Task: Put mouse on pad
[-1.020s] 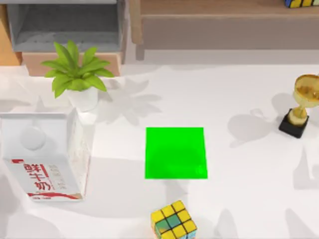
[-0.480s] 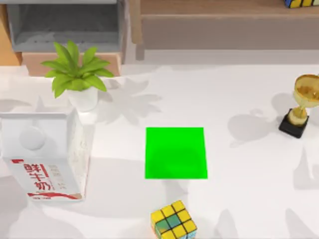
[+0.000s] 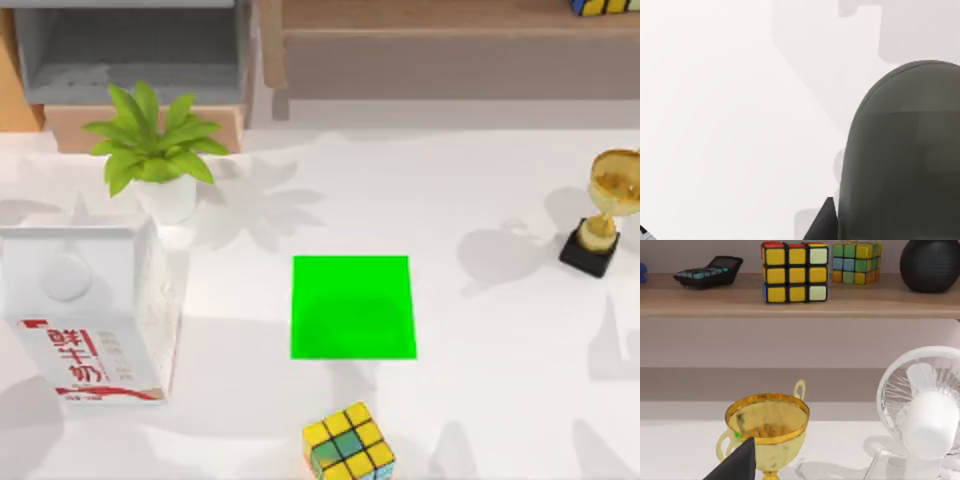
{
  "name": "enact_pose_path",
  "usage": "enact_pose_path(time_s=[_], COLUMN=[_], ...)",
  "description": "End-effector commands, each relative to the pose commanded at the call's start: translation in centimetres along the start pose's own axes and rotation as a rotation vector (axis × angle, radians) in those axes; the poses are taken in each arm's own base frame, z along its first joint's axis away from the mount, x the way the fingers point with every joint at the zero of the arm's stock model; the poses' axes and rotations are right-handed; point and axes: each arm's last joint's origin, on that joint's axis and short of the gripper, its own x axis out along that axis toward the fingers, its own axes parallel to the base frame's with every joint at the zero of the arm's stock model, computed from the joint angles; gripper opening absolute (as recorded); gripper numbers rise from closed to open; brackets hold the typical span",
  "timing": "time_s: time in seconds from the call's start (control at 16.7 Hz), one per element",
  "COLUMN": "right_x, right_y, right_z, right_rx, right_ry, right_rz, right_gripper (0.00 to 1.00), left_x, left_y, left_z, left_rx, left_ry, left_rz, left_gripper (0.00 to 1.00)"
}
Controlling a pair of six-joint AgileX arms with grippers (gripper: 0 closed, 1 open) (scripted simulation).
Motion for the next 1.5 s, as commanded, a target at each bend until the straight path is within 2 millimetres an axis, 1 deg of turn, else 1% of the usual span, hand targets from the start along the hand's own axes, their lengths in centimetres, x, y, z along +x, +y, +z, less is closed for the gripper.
enact_pose_path(time_s=[0.36, 0.48, 0.66, 0.9, 1.08, 1.32, 1.5], right_x=[0.0, 0.0, 0.0, 0.0, 0.0, 0.0, 0.0], right_y=[0.0, 0.0, 0.0, 0.0, 0.0, 0.0, 0.0], right_z=[0.0, 0.0, 0.0, 0.0, 0.0, 0.0, 0.0], right_rx=[0.000, 0.000, 0.000, 0.000, 0.000, 0.000, 0.000], right_ry=[0.000, 0.000, 0.000, 0.000, 0.000, 0.000, 0.000], right_rz=[0.000, 0.000, 0.000, 0.000, 0.000, 0.000, 0.000], right_gripper=[1.00, 1.00, 1.00, 1.00, 1.00, 1.00, 1.00], left_x=[0.0, -0.7, -2.3, -5.6, -8.4, -11.6, -13.0], left_y=[-0.2, -0.8, -2.5, -5.7, -8.6, -12.8, -16.4], left_z=[0.1, 0.2, 0.3, 0.2, -0.5, -2.2, -4.1], left_rx=[-0.011, -0.043, -0.124, -0.295, -0.466, -0.730, -0.942], left_ry=[0.000, -0.014, -0.046, -0.089, -0.103, -0.070, -0.001], left_rz=[-0.002, -0.014, -0.049, -0.128, -0.207, -0.316, -0.368], left_gripper=[0.00, 0.00, 0.00, 0.00, 0.00, 0.00, 0.00])
